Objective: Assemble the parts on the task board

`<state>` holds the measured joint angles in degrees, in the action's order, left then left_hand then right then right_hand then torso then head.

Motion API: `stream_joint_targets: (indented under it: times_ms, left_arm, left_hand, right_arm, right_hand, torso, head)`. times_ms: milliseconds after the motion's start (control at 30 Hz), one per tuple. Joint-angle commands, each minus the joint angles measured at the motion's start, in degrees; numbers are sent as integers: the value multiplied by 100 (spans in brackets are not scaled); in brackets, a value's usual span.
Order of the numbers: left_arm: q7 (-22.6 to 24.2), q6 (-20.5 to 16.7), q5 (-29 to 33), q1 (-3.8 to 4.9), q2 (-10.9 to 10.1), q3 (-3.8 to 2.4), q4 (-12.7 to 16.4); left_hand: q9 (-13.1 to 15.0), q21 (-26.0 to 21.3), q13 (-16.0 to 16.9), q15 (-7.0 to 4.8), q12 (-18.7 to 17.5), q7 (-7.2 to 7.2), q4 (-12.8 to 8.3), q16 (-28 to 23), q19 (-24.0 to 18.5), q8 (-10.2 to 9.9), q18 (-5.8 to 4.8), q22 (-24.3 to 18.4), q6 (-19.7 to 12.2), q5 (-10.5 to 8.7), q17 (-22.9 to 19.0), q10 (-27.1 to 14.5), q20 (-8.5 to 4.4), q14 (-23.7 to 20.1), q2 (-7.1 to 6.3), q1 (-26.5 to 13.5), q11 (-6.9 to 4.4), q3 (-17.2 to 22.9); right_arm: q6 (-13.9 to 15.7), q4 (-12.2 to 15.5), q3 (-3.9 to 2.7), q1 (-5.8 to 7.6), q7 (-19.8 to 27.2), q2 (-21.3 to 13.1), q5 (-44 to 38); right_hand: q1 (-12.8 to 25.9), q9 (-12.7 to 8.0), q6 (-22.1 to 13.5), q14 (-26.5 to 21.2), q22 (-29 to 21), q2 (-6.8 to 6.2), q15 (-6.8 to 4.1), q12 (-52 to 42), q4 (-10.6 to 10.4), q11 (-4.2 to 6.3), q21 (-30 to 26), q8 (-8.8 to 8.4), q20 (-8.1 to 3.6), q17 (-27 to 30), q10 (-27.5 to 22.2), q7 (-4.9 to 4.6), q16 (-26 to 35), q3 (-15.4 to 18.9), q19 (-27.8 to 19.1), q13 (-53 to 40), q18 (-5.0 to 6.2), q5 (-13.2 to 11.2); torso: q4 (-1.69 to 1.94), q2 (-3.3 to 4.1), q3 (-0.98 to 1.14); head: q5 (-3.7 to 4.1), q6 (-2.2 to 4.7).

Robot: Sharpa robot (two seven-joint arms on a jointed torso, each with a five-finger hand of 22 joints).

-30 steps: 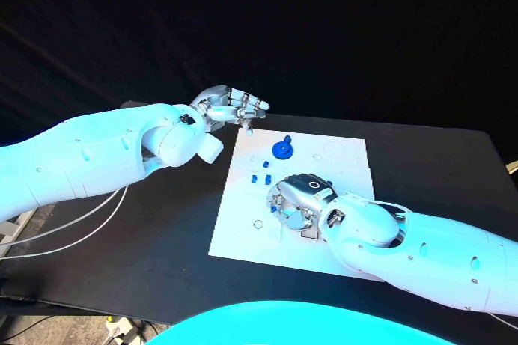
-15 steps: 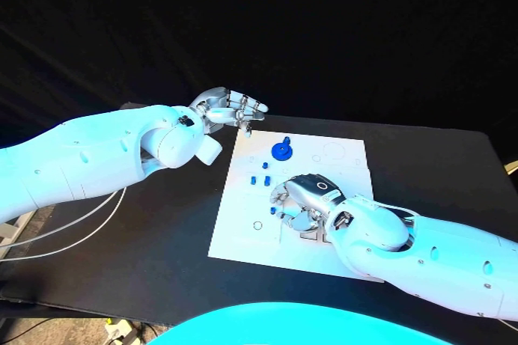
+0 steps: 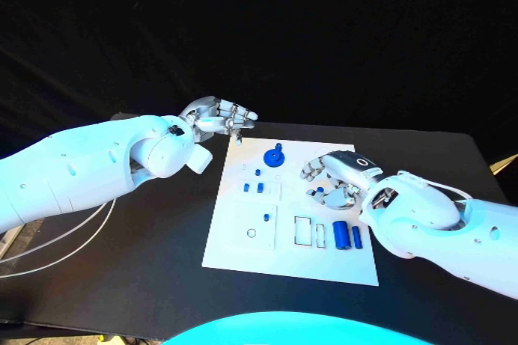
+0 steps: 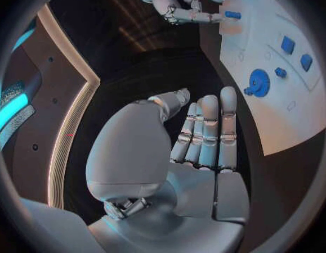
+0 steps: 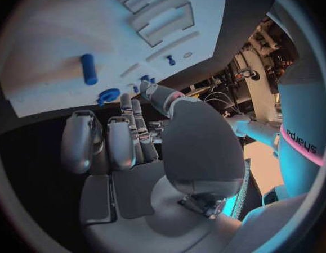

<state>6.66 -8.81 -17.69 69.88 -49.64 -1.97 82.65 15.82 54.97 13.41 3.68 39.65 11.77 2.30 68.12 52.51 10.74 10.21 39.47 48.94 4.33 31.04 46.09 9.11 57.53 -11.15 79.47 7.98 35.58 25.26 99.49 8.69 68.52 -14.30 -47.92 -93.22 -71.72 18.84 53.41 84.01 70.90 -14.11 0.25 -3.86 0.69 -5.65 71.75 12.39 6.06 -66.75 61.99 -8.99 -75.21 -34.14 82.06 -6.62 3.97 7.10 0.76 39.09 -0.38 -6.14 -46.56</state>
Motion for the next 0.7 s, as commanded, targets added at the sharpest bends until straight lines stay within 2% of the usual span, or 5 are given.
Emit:
stream_joint_targets:
  times_ms: [33, 267, 367, 400, 700]
  left_arm:
    - [33, 98, -17, 5, 6, 2, 4]
    - [39, 105, -17, 4, 8, 7, 3]
    - [36, 110, -17, 4, 10, 8, 2]
    - [34, 112, -17, 4, 9, 9, 2]
    - [27, 120, -17, 4, 4, 11, 1]
  left_hand:
    - [-8, 4, -11, 4, 24, 12, 28, 40, 36, -31, 42, -7, -4, -17, 10, -29, -2, 33, 33, -22, -1, -17]
    - [-8, 4, -11, 4, 24, 12, 28, 40, 36, -31, 42, -7, -4, -17, 10, -29, -2, 33, 33, -22, -1, -17]
    - [-8, 4, -11, 4, 24, 12, 28, 40, 36, -31, 42, -7, -4, -17, 10, -29, -2, 33, 33, -22, -1, -17]
    - [-8, 4, -11, 4, 24, 12, 28, 40, 36, -31, 42, -7, -4, -17, 10, -29, -2, 33, 33, -22, -1, -17]
    - [-8, 4, -11, 4, 24, 12, 28, 40, 36, -31, 42, -7, -4, -17, 10, -29, -2, 33, 33, -22, -1, -17]
  right_arm:
    - [-371, -15, -11, 93, 237, -129, 445]
    - [-733, -268, -26, 175, 288, -188, 280]
    - [-911, -354, -26, 176, 266, -161, 250]
    - [-973, -384, -25, 174, 254, -148, 242]
    - [-1341, -564, -5, 116, 134, -21, 194]
  right_hand:
    - [-43, -14, -110, 147, -99, -24, 38, -24, -30, -10, -102, -77, 18, 10, -191, 32, -39, 203, -65, 50, 105, -11]
    - [-337, -30, -195, 142, -138, 143, 66, -176, -143, -42, -171, -211, 39, 17, -460, 105, -91, 968, -32, 159, 107, -67]
    - [-445, -37, -199, 140, -134, 206, 68, -258, -222, -42, -178, -252, 41, 23, -500, 123, -108, 1206, -16, 190, 106, -203]
    - [-516, -43, -211, 138, -120, 244, 66, -329, -286, -32, -170, -285, 37, 32, -502, 140, -117, 1346, 0, 206, 103, -343]
    - [-565, -36, -137, 123, -78, 362, 16, -556, -417, 26, -142, -299, 2, 91, -290, 110, -99, 1370, 38, 191, 94, -400]
  torso:
    - [8, 3, 1]
    - [18, 12, 4]
    - [24, 12, 6]
    - [24, 11, 4]
    - [19, 8, 2]
  head:
    - [69, 48]
    - [92, 75]
    - [97, 74]
    - [100, 72]
    - [85, 47]
